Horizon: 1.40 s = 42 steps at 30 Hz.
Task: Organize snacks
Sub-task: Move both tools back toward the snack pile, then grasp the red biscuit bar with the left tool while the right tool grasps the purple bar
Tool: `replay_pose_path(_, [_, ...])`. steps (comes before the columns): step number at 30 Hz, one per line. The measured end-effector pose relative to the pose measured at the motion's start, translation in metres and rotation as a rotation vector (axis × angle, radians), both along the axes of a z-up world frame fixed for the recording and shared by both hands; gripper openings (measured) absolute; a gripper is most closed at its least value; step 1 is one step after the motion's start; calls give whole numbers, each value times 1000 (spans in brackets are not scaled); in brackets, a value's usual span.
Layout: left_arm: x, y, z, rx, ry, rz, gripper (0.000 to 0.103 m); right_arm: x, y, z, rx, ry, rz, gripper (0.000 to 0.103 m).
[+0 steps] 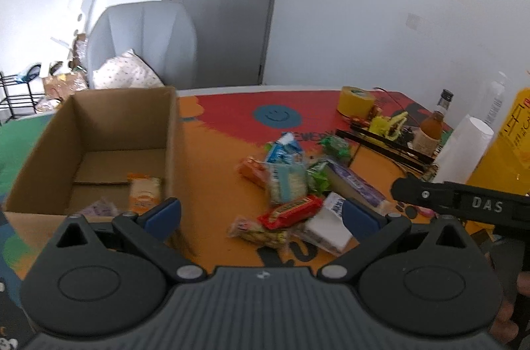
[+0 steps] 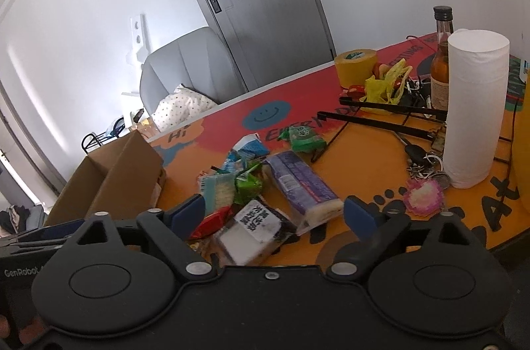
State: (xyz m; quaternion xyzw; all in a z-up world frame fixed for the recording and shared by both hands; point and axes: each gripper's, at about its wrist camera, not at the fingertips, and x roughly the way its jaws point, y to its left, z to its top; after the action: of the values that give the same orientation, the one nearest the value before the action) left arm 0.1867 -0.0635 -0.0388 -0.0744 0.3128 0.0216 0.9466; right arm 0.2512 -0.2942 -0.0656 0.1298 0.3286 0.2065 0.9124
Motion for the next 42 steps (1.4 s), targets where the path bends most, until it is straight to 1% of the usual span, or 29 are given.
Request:
replay_pose_path(3, [4, -6, -5, -13, 2, -12, 101, 5, -5, -5, 5, 6, -3, 82])
replay_pose_path(6, [9, -15, -11, -5, 2, -20, 99, 11, -10, -12, 18, 21, -3, 79])
replay_pose_path(8, [14, -18, -16, -4, 12, -20, 94, 15, -12, -17, 24, 31, -3, 78])
replay_pose_path(12, [26, -22, -27, -20, 35, -8, 81, 22, -16, -24, 35, 45, -6, 78])
replay_pose_path(13, [29, -22, -30, -20, 39, -7, 80, 24, -18, -25, 38, 48, -8, 78])
replay_pose_path(20, [48, -26, -37, -10, 43, -20, 79, 40, -19, -33, 41, 56, -4, 78])
replay_pose_path(24, [62, -27, -46, -9, 63, -22, 79, 50, -16, -37, 37, 60, 2, 77])
replay_pose_path(29, [75, -24, -60, -24, 99, -21, 74, 61, -10, -43, 33, 68, 9, 77])
replay_pose_path(31, [78, -22, -65, -41, 113, -28, 70, 65, -7, -44, 29, 68, 13, 77])
replay_pose_path(34, [81, -18, -70, -91, 126, -32, 64, 70, -2, -46, 15, 67, 20, 77])
replay_pose_path(35, [82, -18, -70, -97, 125, -33, 62, 71, 0, -46, 10, 65, 24, 77])
replay_pose_path(37, [82, -17, -70, -109, 127, -43, 54, 74, 4, -48, -3, 62, 28, 77])
replay_pose_path(38, [82, -16, -70, -117, 129, -46, 53, 75, 6, -49, -10, 63, 29, 77])
replay_pose_path(39, [83, -15, -70, -123, 131, -44, 49, 77, 7, -50, -16, 65, 32, 77])
replay_pose_path(40, [82, -14, -70, -122, 132, -44, 44, 78, 9, -51, -19, 67, 34, 77])
replay_pose_path(42, [82, -14, -69, -115, 133, -48, 39, 79, 12, -54, -32, 74, 39, 77])
